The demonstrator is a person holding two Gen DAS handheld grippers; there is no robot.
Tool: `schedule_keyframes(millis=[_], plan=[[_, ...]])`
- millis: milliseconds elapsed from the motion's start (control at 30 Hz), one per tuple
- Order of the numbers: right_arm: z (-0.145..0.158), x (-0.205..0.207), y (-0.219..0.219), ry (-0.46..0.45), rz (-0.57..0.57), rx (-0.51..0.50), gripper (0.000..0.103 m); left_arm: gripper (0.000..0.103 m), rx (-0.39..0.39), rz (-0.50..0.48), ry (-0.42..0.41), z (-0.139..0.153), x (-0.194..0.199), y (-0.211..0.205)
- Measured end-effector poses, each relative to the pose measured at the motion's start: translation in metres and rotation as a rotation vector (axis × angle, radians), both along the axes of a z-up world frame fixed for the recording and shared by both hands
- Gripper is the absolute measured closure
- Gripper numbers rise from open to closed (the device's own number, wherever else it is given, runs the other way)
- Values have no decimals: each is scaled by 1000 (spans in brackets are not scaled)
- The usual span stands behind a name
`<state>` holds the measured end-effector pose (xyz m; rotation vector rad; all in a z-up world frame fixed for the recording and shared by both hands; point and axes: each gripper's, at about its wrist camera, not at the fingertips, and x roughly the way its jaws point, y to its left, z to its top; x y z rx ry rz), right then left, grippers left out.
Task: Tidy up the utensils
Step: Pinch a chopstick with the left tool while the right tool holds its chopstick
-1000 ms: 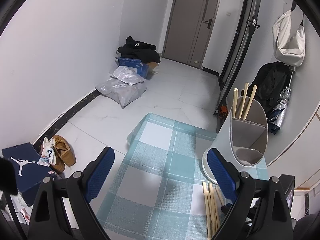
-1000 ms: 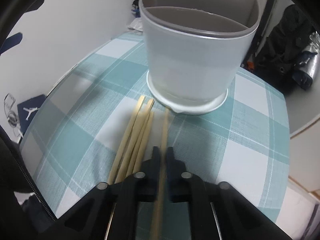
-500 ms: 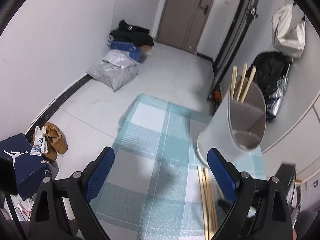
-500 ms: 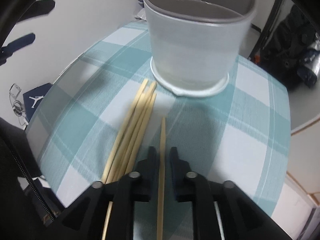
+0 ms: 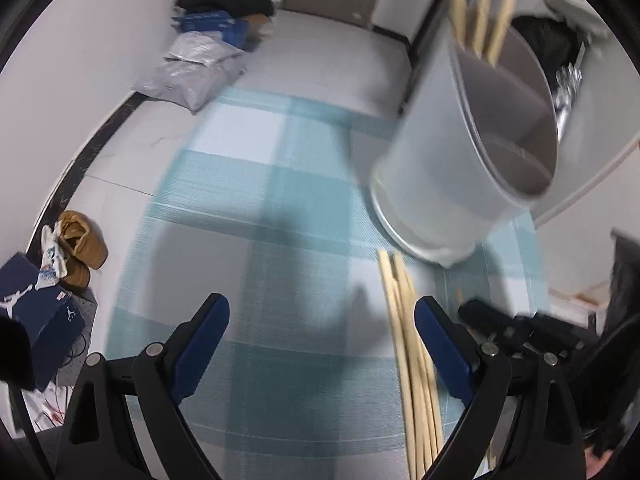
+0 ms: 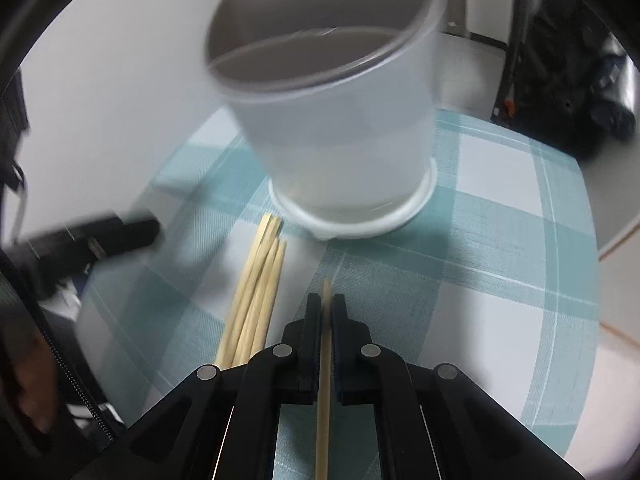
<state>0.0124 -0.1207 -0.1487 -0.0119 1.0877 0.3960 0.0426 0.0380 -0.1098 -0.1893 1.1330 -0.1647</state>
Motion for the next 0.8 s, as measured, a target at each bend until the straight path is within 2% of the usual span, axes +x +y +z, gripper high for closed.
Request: schedule_keyframes(millis=[167, 300, 633, 800], plan=[[12, 8, -41, 20, -90, 182, 99, 11, 91, -57, 50, -10, -1, -16], [23, 20, -64, 25, -153, 307, 99, 11, 127, -68, 93, -18, -1, -17], [50, 17, -87, -22, -214, 441, 99, 11, 173, -63, 139, -22, 1, -20], [57, 9, -87, -52, -215, 443, 99, 11, 172, -53, 140, -21, 2, -22]])
